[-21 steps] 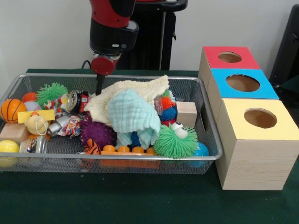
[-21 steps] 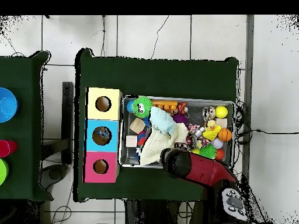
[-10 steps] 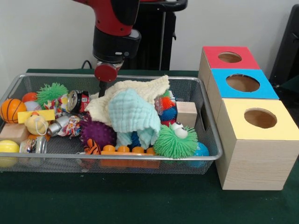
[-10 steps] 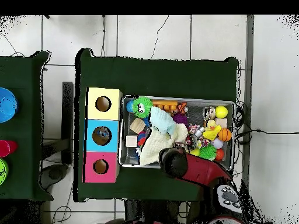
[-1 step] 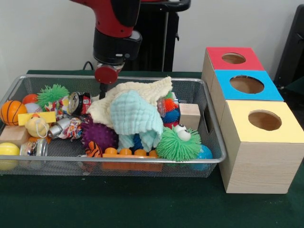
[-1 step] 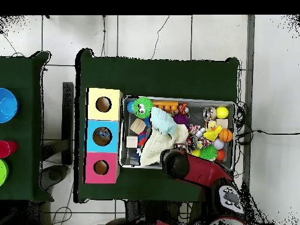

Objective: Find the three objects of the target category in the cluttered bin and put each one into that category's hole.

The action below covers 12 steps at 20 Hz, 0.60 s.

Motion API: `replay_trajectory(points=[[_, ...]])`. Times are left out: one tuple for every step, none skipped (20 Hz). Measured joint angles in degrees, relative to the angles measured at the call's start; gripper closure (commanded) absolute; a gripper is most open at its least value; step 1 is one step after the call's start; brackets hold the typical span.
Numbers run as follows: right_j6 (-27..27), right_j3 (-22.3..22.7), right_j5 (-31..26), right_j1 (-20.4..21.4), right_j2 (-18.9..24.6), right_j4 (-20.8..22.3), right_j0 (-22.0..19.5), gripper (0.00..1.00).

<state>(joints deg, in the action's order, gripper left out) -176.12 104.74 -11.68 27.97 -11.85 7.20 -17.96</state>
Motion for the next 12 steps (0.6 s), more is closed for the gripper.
replay_trajectory(points=[[0.0, -0.1, 0.0, -0.18, 0.0, 0.0, -0.15, 0.0], [0.0, -0.24, 0.0, -0.42, 0.0, 0.0, -0.38, 0.0], [0.0, -0.33, 0.0, -0.51, 0.0, 0.0, -0.49, 0.0], [0.0, -0.42, 0.0, -0.57, 0.0, 0.0, -0.57, 0.0], [0.0, -0.54, 0.0, -0.62, 0.0, 0.0, -0.64, 0.0], [0.0, -0.65, 0.0, -0.62, 0.0, 0.0, -0.7, 0.0], [0.0, -0.85, 0.0, -0.61, 0.0, 0.0, -0.77, 0.0], [0.0, -1.0, 0.0, -0.61, 0.01, 0.0, -0.84, 0.0], [0.0, -1.14, 0.01, -0.62, 0.02, 0.0, -0.92, 0.0], [0.0, -1.29, 0.01, -0.62, 0.03, 0.0, -0.99, 0.0], [0.0, -1.44, 0.01, -0.62, 0.04, 0.0, -1.06, 1.0], [0.0, -1.57, 0.0, -0.62, 0.02, 0.0, -1.1, 1.0]])
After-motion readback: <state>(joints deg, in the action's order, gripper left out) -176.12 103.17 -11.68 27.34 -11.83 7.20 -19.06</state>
